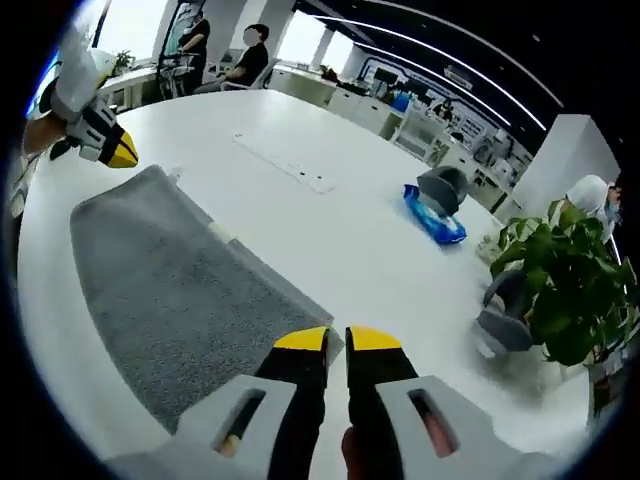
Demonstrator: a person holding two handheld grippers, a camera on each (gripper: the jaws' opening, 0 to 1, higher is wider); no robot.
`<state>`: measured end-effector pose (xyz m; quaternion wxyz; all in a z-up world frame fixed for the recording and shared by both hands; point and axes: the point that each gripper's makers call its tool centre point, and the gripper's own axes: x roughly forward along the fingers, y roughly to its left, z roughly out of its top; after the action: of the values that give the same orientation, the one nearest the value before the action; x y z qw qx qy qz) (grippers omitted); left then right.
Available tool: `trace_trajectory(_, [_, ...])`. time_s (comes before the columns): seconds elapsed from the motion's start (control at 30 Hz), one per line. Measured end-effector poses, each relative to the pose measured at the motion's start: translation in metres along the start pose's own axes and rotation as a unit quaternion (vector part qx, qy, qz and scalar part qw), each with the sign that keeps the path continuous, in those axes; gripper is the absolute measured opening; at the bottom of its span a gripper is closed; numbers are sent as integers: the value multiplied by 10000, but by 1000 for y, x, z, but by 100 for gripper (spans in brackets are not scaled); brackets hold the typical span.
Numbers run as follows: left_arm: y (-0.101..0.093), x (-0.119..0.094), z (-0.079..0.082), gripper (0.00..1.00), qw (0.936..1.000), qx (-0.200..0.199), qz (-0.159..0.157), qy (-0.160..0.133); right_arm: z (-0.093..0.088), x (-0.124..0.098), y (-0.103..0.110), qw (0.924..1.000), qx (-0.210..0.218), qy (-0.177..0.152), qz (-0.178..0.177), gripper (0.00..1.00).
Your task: Fold the towel on the table until its edges align and the towel forms a compact rectangular stack.
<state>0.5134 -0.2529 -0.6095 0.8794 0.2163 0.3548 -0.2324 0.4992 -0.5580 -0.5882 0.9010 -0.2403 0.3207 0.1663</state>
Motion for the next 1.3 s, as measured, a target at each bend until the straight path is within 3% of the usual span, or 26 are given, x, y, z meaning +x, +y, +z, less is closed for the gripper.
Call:
trace_trajectory(0.27, [-15, 17, 3, 1, 9992, 201, -318, 142, -31, -20, 46, 9985, 249, 282, 390, 0])
trace_trajectory(0.4, [-34, 24, -13, 1, 9959, 14, -699, 568, -46, -29, 69, 9960, 455, 477, 603, 0])
trace_trajectory(0.47, [-37, 28, -22, 1, 9959, 74, -617, 658, -55, -31, 78, 9948, 489, 584, 671, 0])
trace_trajectory(0.6, [-37, 26, -23, 1, 9976, 105, -495, 474, -72, -31, 90, 9920, 487, 846, 795, 0])
trace_trajectory(0.7, [-37, 25, -24, 1, 9981, 28, -496, 375, -84, -25, 96, 9898, 511, 1006, 868, 0])
trace_trajectory(0.8, [-38, 25, -24, 1, 9982, 164, -503, 265, -81, -23, 94, 9900, 578, 981, 830, 0])
trace_trajectory(1.03, [-44, 21, -28, 1, 9941, 737, -389, 701, -82, -21, 94, 9858, 499, 1261, 995, 0])
trace_trajectory(1.13, [-44, 22, -30, 1, 9937, 697, -302, 825, -82, -20, 93, 9806, 653, 1525, 1044, 0])
trace_trajectory(1.3, [-46, 16, -37, 1, 9923, 715, -325, 962, -82, -18, 92, 9775, 542, 1730, 1079, 0])
